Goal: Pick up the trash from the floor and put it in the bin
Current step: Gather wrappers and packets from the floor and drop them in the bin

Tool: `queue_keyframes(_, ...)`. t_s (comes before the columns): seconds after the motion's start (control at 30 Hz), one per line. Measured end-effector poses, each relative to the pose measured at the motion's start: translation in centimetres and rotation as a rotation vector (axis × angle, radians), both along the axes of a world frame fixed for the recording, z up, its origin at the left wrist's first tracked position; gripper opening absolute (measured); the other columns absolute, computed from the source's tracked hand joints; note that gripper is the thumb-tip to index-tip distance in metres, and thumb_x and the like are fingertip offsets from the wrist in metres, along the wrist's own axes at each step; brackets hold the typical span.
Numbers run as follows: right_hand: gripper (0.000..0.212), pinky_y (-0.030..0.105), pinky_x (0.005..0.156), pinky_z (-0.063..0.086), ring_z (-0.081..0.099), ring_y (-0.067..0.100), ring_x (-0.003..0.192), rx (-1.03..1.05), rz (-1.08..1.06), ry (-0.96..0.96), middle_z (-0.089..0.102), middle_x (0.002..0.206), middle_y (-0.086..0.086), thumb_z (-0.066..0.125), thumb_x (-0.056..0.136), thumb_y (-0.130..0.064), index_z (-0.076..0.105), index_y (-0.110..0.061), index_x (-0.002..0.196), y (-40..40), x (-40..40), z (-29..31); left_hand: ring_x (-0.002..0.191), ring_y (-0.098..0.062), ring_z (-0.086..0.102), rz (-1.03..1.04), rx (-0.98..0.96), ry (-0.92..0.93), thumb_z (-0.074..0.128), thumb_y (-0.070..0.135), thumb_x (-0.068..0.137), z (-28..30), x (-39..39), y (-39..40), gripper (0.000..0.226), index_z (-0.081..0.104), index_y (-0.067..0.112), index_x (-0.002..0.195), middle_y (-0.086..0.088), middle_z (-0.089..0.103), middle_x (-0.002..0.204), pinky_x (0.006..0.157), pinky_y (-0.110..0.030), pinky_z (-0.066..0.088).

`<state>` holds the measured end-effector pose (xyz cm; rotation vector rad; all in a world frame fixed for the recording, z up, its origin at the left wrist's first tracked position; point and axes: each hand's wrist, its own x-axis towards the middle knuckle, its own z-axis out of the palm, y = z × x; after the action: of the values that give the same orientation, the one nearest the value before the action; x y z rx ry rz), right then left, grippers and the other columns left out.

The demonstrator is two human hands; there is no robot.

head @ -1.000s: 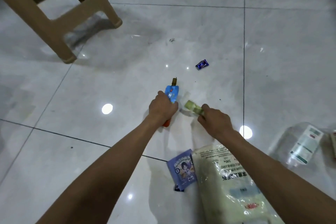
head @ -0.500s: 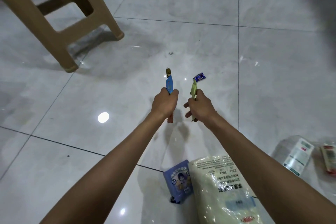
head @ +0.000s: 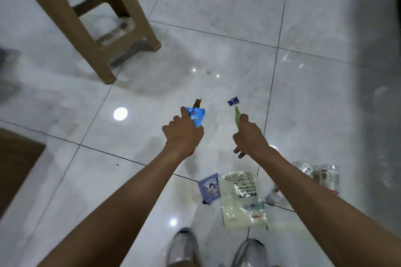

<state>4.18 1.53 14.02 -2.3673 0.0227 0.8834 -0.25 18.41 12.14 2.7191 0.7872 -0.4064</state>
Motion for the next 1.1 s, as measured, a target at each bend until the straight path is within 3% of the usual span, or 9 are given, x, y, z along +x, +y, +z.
queue_keyframes(0.2, 0.063, 0.046, 0.051, 0.058, 0.07, 0.037, 0.066, -0.103, 0.111, -0.011, 0.051, 0.101, 0.02, 0.037, 0.088, 0.006, 0.019, -0.009, 0.146, 0.8, -0.3, 20.1, 0.093, -0.023, 0.061, -0.086, 0.158, 0.072, 0.049, 0.041, 0.089, 20.0, -1.4, 2.2, 0.063, 0.028, 0.015, 0.142, -0.003, 0.058, 0.107, 0.076, -0.033, 0.036)
queue_keyframes(0.37, 0.075, 0.047, 0.079, 0.057, 0.067, 0.036, 0.09, -0.228, 0.297, -0.076, 0.061, 0.104, 0.021, 0.038, 0.091, 0.001, 0.002, -0.014, 0.155, 1.6, -1.3, 37.9, 0.094, -0.018, 0.061, -0.132, 0.245, 0.081, 0.046, 0.046, 0.089, 36.9, -2.5, 3.8, 0.069, 0.023, 0.016, 0.147, 0.001, 0.058, 0.107, 0.075, -0.031, 0.038)
queue_keyframes(0.53, 0.07, 0.045, 0.09, 0.051, 0.057, 0.033, 0.091, -0.207, 0.308, -0.059, 0.044, 0.093, 0.012, 0.033, 0.097, -0.006, 0.0, -0.025, 0.156, 1.5, -3.1, 52.9, 0.102, -0.016, 0.059, -0.204, 0.263, 0.041, 0.045, 0.048, 0.09, 50.6, -3.6, 4.2, 0.073, 0.017, 0.019, 0.15, 0.001, 0.056, 0.117, 0.082, -0.031, 0.04)
queue_keyframes(0.73, 0.087, 0.022, 0.059, 0.034, 0.04, 0.009, 0.061, -0.299, 0.424, -0.178, 0.032, 0.069, -0.007, 0.041, 0.093, 0.004, -0.013, -0.022, 0.155, 0.9, -5.4, 65.5, 0.121, -0.02, 0.051, -0.187, 0.251, -0.033, 0.042, 0.045, 0.092, 62.1, -3.6, 4.8, 0.07, 0.017, 0.02, 0.152, -0.001, 0.049, 0.136, 0.099, -0.033, 0.04)
queue_keyframes(0.8, 0.089, 0.025, 0.065, 0.039, 0.054, 0.018, 0.077, -0.332, 0.462, -0.233, 0.04, 0.074, -0.002, 0.043, 0.091, 0.006, -0.013, -0.021, 0.155, 0.4, -6.1, 69.0, 0.125, -0.024, 0.048, -0.187, 0.309, -0.058, 0.039, 0.045, 0.091, 66.4, -4.1, 4.5, 0.067, 0.021, 0.019, 0.15, -0.004, 0.046, 0.141, 0.101, -0.034, 0.039)
queue_keyframes(0.87, 0.087, 0.034, 0.079, 0.045, 0.057, 0.025, 0.097, -0.359, 0.505, -0.29, 0.055, 0.1, 0.008, 0.04, 0.092, 0.007, -0.013, -0.022, 0.155, -0.2, -6.8, 72.2, 0.115, -0.024, 0.054, -0.152, 0.357, -0.15, 0.043, 0.048, 0.087, 70.7, -5.0, 4.2, 0.067, 0.027, 0.02, 0.146, -0.004, 0.053, 0.132, 0.096, -0.033, 0.042)
queue_keyframes(0.93, 0.088, 0.034, 0.083, 0.048, 0.054, 0.024, 0.095, -0.348, 0.507, -0.335, 0.054, 0.117, 0.013, 0.042, 0.093, 0.007, -0.013, -0.024, 0.155, -0.7, -7.8, 75.7, 0.103, -0.021, 0.06, -0.081, 0.321, -0.2, 0.052, 0.05, 0.079, 74.1, -6.0, 4.0, 0.073, 0.03, 0.024, 0.144, 0.0, 0.059, 0.118, 0.09, -0.032, 0.045)
queue_keyframes(1.03, 0.091, 0.032, 0.076, 0.047, 0.052, 0.024, 0.09, -0.335, 0.53, -0.38, 0.054, 0.116, 0.014, 0.045, 0.091, 0.008, -0.012, -0.024, 0.155, -1.0, -9.6, 79.6, 0.109, -0.024, 0.058, -0.065, 0.318, -0.166, 0.052, 0.046, 0.085, 77.9, -7.5, 3.2, 0.081, 0.014, 0.02, 0.151, -0.005, 0.055, 0.124, 0.09, -0.035, 0.043)
queue_keyframes(1.1, 0.092, 0.031, 0.072, 0.044, 0.049, 0.022, 0.083, -0.323, 0.544, -0.429, 0.049, 0.106, 0.012, 0.046, 0.091, 0.008, -0.011, -0.024, 0.155, -1.2, -11.2, 81.2, 0.111, -0.024, 0.057, -0.043, 0.343, -0.195, 0.048, 0.043, 0.089, 79.4, -9.4, 2.2, 0.077, 0.011, 0.017, 0.152, -0.006, 0.053, 0.126, 0.091, -0.038, 0.042)
